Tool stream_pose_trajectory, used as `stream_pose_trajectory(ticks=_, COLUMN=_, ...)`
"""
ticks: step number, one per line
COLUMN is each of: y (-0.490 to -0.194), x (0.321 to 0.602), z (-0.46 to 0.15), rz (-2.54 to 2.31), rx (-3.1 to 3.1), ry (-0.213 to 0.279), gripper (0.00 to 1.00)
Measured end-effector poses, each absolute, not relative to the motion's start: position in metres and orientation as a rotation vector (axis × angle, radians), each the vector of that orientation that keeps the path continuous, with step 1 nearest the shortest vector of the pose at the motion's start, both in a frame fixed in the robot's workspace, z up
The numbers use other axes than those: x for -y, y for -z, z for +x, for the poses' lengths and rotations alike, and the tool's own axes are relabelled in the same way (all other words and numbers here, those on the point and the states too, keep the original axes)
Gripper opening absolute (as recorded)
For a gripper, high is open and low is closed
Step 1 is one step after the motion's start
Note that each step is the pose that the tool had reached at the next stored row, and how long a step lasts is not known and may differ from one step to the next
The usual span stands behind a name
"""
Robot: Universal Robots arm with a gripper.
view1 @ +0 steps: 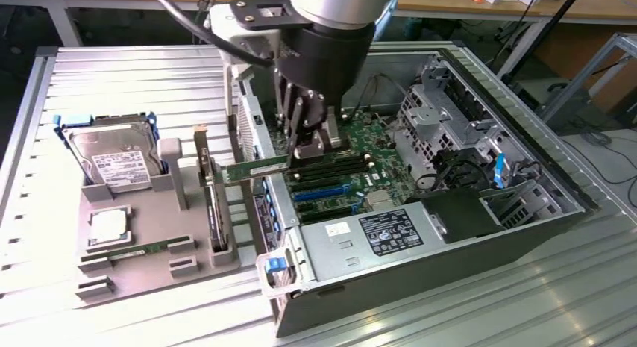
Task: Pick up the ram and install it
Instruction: 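Pick up the ram and move it above insertion slot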
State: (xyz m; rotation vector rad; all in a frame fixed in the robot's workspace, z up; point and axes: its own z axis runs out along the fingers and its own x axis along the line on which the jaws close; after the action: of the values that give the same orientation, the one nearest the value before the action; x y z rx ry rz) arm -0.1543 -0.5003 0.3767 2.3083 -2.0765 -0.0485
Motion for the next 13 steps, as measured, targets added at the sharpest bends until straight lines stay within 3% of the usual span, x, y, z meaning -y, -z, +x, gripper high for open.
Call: stream_pose_trajectory(ticks=13, y=-0.377, x=0.460, z=-0.083, rz=2.308, rx=2.076, ry=0.049, gripper=0.14)
